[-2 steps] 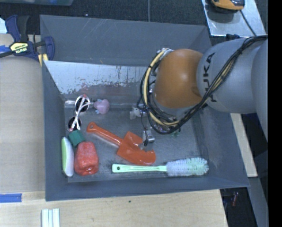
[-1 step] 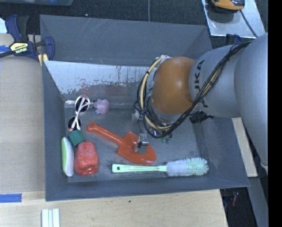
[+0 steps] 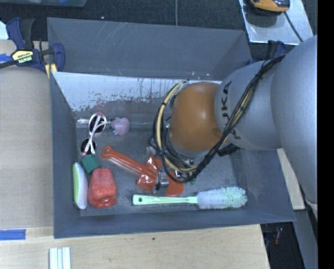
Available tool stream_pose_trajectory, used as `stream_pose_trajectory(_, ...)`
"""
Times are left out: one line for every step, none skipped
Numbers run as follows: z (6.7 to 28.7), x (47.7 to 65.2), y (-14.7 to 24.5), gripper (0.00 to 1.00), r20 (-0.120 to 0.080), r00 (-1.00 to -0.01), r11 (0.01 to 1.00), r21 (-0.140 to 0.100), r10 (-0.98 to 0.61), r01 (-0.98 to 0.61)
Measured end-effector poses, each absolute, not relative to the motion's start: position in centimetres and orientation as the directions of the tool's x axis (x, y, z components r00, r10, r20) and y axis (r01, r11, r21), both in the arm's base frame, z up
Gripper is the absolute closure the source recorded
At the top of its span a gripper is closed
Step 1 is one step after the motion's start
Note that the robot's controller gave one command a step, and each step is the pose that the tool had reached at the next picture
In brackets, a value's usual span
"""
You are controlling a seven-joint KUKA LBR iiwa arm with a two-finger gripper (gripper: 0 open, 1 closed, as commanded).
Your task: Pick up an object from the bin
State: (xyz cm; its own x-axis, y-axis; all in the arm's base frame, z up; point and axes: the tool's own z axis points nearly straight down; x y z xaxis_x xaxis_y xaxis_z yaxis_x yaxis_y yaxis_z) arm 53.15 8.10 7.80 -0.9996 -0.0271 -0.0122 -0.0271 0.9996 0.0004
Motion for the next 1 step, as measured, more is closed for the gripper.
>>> stream_pose_trajectory(7.48, 52.72, 7.19, 0.00, -0.011, -1.000, 1.000, 0.003, 0.007, 0.007)
